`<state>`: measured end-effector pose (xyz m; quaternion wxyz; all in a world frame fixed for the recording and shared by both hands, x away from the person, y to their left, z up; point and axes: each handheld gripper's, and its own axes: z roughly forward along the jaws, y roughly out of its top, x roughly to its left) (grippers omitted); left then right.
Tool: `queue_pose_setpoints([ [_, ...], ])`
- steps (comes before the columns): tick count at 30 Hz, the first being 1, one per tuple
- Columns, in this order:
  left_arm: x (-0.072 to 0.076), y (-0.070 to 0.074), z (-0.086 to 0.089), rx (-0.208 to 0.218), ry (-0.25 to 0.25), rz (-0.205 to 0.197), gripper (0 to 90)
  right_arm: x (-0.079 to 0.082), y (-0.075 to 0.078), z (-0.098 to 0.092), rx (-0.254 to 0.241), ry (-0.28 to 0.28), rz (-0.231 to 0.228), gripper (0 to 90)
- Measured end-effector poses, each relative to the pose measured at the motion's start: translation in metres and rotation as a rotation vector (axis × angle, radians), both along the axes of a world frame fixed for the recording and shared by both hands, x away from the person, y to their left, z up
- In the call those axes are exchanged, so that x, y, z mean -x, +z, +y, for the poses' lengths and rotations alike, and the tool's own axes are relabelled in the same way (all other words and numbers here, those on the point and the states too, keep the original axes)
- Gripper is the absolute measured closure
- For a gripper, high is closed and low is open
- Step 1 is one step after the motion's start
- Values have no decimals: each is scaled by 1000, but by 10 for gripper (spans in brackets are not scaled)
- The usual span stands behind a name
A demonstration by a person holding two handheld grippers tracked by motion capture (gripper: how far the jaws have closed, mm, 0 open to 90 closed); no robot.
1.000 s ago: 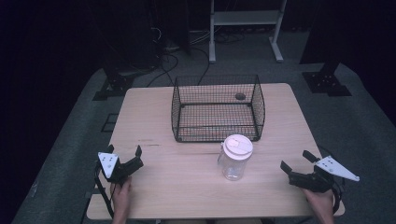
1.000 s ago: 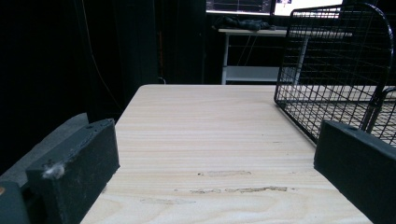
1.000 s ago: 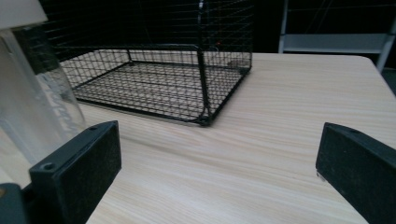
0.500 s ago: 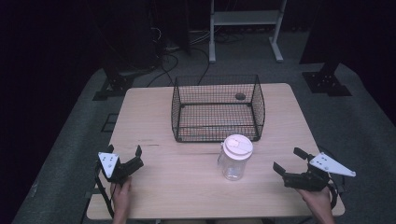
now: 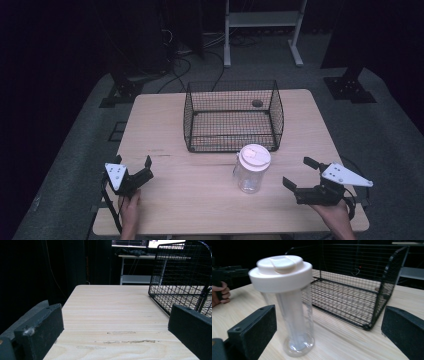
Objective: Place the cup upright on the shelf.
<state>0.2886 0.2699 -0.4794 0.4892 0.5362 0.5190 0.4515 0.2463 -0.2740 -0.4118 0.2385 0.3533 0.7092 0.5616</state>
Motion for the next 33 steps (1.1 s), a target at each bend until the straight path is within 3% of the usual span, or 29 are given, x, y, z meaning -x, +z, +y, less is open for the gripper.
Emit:
queue_pose_setpoints([
  [17, 0, 0, 0, 5, 1, -1, 0, -9, 10, 40, 18, 115, 5, 0],
  [33, 0, 0, 0, 5, 0, -2, 0, -28, 4, 69, 37, 147, 23, 0],
])
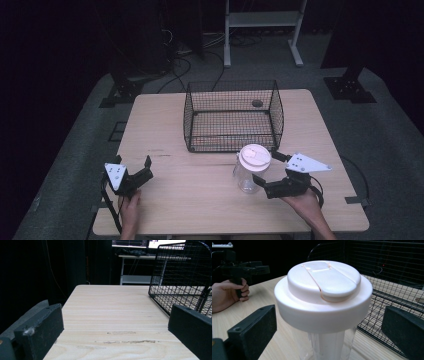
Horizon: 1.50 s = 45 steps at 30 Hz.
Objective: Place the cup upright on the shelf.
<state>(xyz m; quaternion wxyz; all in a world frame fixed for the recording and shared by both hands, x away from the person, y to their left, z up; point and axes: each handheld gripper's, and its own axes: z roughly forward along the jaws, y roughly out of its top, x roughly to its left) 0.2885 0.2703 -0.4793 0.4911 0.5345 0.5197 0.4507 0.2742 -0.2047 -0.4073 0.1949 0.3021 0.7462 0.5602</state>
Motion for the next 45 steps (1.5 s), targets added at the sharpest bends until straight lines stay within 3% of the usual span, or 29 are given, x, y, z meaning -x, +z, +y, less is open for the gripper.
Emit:
queue_pose_setpoints([
  [18, 0, 0, 0, 2, 0, -1, 0, -14, -4, 20, -8, 27, 1, 0],
  [29, 0, 0, 0, 3, 0, -1, 0, -17, -4, 20, -8, 27, 8, 0],
  [31, 0, 0, 0, 5, 1, 0, 0, -17, -4, 19, -13, 44, 8, 39],
  [45, 0, 0, 0, 5, 0, -1, 0, -17, 0, 23, 14, 26, 16, 46],
])
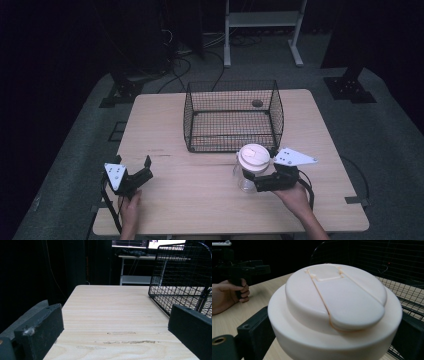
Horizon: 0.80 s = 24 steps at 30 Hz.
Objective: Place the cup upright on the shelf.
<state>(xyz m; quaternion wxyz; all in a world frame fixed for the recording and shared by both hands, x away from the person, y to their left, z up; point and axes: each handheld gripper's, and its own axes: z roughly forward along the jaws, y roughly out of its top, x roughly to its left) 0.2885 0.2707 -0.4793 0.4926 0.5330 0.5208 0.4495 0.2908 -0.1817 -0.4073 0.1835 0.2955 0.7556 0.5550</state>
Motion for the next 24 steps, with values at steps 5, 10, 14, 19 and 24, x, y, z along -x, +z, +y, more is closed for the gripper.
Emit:
queue_pose_setpoints([
  [5, 0, 0, 0, 3, 0, 0, 0, -3, 10, 1, -17, 4, -1, 46],
  [10, 0, 0, 0, 2, -2, 0, 0, -6, 21, 2, -13, 2, -9, 46],
  [14, 0, 0, 0, 2, -3, -1, 0, -9, 34, 4, -10, 3, -19, 46],
  [19, 0, 0, 0, 1, -3, -1, 0, -15, 57, 7, -24, 11, -46, 46],
  [24, 0, 0, 0, 5, -3, -2, 0, -21, 74, 10, -26, 10, -62, 46],
])
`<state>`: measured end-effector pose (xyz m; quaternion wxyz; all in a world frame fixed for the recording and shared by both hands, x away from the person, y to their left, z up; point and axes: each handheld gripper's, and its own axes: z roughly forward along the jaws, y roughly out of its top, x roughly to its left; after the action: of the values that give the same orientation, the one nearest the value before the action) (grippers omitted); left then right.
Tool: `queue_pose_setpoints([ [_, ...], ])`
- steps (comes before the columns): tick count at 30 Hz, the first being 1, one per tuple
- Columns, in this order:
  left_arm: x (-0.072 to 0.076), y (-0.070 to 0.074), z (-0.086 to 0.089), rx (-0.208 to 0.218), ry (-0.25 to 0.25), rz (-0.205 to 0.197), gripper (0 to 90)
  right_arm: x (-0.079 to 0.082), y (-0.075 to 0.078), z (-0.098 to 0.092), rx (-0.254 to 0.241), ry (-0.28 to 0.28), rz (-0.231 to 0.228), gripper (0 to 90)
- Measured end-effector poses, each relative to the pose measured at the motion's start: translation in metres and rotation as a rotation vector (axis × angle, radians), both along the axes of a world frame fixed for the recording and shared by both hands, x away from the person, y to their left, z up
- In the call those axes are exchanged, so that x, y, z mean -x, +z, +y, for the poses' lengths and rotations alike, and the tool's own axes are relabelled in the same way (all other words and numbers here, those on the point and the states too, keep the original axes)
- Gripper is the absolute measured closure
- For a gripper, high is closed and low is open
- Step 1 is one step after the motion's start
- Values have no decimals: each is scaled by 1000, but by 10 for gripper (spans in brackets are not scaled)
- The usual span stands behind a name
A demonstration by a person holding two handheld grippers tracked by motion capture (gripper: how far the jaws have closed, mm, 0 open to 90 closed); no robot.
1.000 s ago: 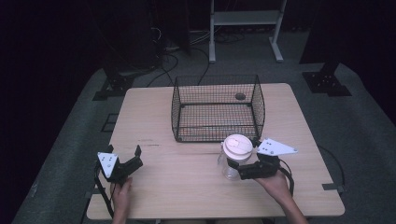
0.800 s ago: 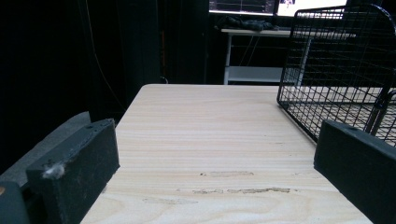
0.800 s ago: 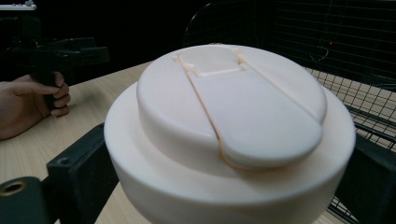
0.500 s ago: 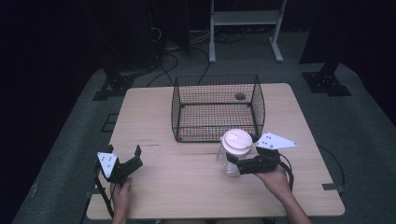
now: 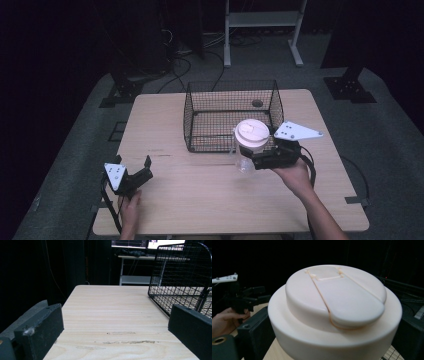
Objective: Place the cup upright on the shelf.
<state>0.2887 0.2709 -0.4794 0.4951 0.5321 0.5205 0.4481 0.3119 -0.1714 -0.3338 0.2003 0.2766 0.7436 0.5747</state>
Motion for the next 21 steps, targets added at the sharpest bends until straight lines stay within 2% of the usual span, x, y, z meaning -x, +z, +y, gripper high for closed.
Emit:
queue_pose_setpoints([
  [9, 0, 0, 0, 2, -1, -1, 0, -23, 31, 12, -6, -12, -26, 46],
  [15, 0, 0, 0, 2, -1, 1, 0, -38, 41, 19, 4, -24, -35, 47],
  [21, 0, 0, 1, 6, -1, 0, 0, -52, 44, 26, 6, -39, -41, 46],
])
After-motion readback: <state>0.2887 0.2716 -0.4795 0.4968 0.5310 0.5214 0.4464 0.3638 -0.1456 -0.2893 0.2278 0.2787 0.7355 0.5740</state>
